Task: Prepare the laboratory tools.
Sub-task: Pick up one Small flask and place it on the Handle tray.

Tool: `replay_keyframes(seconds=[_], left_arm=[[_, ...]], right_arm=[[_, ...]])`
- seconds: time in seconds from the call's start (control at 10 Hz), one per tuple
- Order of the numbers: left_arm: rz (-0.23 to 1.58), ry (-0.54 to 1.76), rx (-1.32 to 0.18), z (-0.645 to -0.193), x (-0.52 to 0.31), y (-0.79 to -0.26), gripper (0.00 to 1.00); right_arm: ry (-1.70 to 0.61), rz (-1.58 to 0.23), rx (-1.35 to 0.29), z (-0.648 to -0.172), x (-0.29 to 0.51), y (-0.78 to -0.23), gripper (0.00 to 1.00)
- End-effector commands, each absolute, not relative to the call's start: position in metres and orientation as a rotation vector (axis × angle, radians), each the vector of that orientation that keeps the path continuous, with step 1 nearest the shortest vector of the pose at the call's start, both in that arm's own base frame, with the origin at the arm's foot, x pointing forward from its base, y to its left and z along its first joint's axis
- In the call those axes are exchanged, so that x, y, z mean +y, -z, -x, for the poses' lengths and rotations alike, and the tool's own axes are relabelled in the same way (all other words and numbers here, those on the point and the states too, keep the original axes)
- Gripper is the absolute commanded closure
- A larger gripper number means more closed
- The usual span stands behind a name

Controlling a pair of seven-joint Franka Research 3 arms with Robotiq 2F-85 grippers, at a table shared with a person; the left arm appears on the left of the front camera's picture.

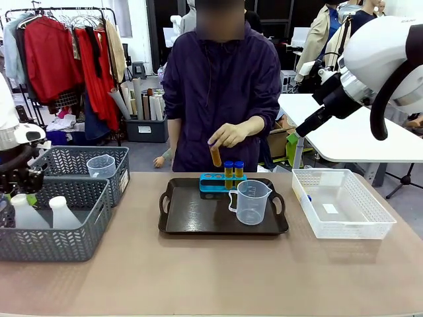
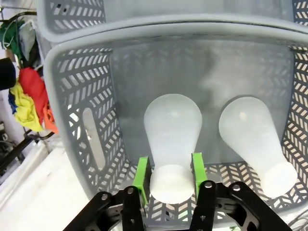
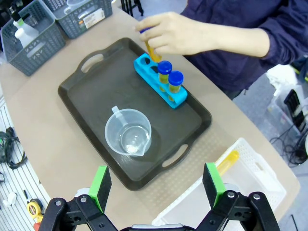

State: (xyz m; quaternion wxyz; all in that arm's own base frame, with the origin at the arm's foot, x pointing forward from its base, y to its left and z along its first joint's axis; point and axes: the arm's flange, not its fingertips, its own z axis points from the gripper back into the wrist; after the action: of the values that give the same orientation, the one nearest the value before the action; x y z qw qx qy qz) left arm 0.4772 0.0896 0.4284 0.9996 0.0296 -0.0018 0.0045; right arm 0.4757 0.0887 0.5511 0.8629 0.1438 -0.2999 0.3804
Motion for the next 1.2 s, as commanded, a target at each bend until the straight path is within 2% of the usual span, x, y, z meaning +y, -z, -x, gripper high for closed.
replay_keyframes(seconds=[0.0,0.5,0.8,1.1], left_arm=[[-0.093,-0.054,0.008,-0.464,0.096,-0.43,1.0],[-0.095,-0.051,0.009,-0.458,0.096,-0.439,1.0],[-0.077,-0.009,0.034,-0.457,0.089,-0.493,1.0],[-0.101,0.048,0.051,-0.46,0.07,-0.576,1.0]], right_arm=[[-0.796,-0.31,-0.631,-0.476,0.088,-0.551,0.0],[-0.796,-0.31,-0.631,-0.476,0.088,-0.551,0.0],[-0.796,-0.31,-0.631,-0.476,0.088,-0.551,0.0],[-0.796,-0.31,-0.631,-0.476,0.088,-0.551,0.0]])
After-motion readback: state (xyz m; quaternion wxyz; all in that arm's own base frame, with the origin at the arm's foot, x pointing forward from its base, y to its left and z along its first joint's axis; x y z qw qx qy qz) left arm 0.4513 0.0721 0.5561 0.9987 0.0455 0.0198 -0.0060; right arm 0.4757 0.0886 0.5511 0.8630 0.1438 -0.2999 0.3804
